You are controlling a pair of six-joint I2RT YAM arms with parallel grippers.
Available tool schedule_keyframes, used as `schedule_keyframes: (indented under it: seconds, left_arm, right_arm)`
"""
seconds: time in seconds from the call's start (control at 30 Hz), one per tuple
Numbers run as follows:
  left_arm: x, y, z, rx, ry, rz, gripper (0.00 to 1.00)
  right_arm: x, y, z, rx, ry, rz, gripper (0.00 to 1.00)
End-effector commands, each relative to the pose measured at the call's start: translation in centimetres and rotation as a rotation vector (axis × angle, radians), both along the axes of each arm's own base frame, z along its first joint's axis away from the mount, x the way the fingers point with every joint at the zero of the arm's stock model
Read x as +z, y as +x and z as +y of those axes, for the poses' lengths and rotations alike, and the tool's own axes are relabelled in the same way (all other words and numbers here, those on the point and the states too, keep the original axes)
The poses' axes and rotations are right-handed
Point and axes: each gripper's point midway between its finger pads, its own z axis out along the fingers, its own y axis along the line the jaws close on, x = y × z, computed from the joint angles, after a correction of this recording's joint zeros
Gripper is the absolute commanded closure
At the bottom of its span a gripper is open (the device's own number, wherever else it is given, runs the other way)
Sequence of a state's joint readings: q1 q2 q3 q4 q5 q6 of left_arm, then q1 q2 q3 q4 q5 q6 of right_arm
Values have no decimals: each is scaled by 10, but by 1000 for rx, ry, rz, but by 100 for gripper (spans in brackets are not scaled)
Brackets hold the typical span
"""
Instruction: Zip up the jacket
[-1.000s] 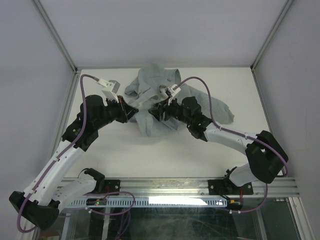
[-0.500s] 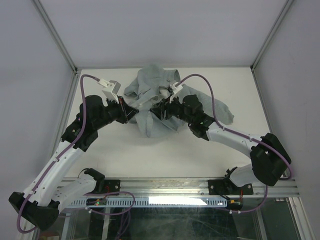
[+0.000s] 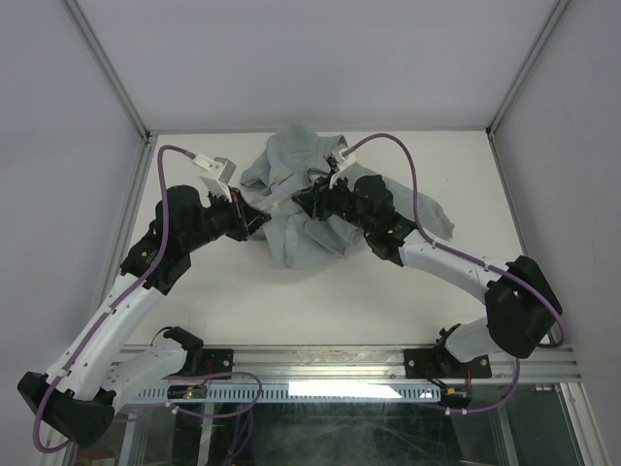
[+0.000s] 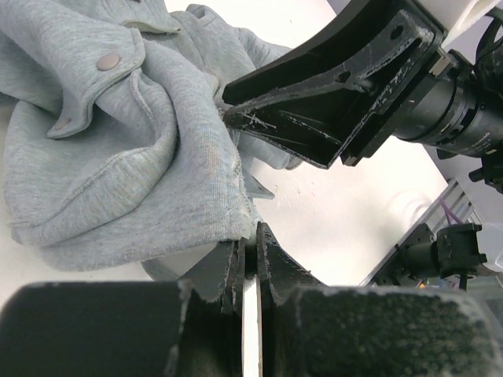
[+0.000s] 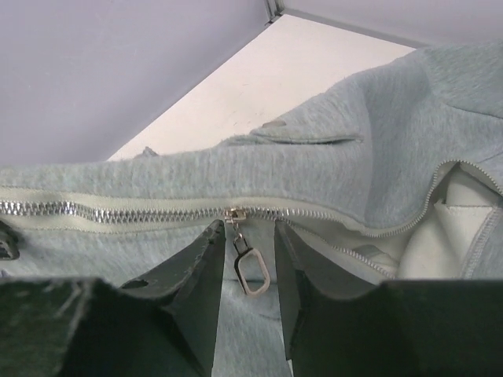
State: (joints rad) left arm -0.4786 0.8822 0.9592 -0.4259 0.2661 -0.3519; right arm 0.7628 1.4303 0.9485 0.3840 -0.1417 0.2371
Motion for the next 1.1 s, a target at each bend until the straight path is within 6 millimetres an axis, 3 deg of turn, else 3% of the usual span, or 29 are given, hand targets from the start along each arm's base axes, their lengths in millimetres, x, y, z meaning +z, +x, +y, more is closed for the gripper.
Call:
schedule_keyframes:
  seconds: [0.0,0.5,0.57,0.7,0.77,0.83,0.93,1.07]
  left_arm:
    - [31,-3,-6,-42,-55,-116,100]
    - [31,-2,-6,-41,-53,-122,100]
    - [32,-3,-6,-45,-54,-123,100]
    - [32,-2,-4,-31,-48,-125,100]
    - [33,1,3,11,-32,-126,100]
    - [34,6,18,99,3,-119,100]
    - [37,14,41,233,54,-112,100]
    - [42,20,61,346,88,-112,100]
  right_arm:
    - [31,8,10,18,50,-71,66]
    - [-7,12,10,28,-82,-28,70]
    - [-7,12,11,32,-86,-37,76]
    - [1,14,13,37,-84,-56,98]
    - [4,22,6,-4,-109,-59,100]
    - [5,42,-17,-90,-139,-35,100]
    - [-1,74,-69,-244,-202,38,100]
    - [-19,94,-133,-400,-275,138,100]
